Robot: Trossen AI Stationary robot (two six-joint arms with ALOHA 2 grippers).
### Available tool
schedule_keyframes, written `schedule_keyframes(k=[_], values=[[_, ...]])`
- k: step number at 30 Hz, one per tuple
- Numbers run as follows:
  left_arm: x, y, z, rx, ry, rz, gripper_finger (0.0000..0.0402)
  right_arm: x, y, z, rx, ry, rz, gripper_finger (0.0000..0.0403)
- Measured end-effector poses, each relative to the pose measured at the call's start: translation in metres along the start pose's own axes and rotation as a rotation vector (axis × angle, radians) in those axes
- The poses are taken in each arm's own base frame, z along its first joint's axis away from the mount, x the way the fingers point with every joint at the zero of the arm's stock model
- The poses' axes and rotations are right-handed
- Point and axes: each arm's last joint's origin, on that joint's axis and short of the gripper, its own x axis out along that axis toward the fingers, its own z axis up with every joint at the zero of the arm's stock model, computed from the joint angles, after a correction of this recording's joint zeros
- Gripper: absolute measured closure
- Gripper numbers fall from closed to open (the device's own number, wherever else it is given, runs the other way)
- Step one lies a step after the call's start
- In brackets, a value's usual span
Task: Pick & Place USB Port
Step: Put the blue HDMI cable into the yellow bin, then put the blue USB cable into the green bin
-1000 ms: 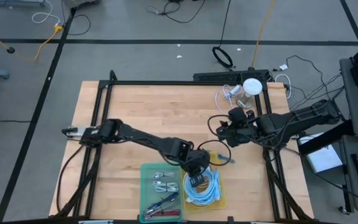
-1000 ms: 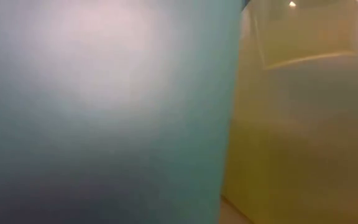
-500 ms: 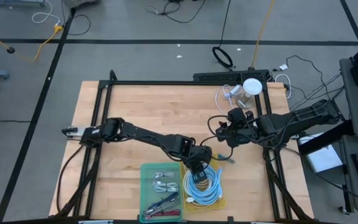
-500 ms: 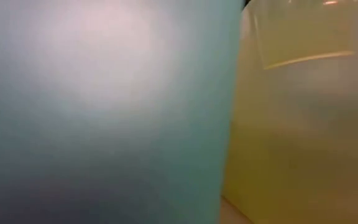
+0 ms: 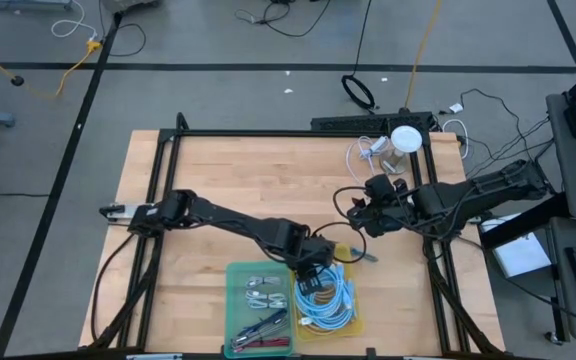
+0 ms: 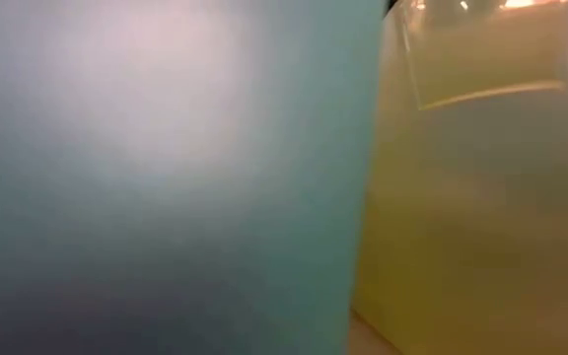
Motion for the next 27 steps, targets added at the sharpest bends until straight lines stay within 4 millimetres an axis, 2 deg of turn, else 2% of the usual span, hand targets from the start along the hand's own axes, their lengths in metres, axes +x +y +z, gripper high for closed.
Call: schedule_keyframes(k=[7, 16, 20, 27], values=[[-0.02, -0.008, 0.005, -0.001, -0.106, -0.056, 0.0271, 0.0, 0.001, -0.001, -0.007, 0.032, 0.023, 0.021], [-0.042, -0.006, 0.005, -0.015, -0.148, -0.034, 0.0207, -0.001, 0.003, -0.004, -0.018, 0.102, 0.06, 0.0211], [-0.065, -0.005, 0.001, -0.001, -0.169, -0.013, 0.0189, -0.005, 0.004, -0.01, -0.076, 0.209, 0.107, 0.0211], [-0.113, -0.007, -0.011, 0.013, -0.262, 0.019, 0.0187, -0.022, 0.006, -0.034, -0.206, 0.407, 0.192, 0.0211]])
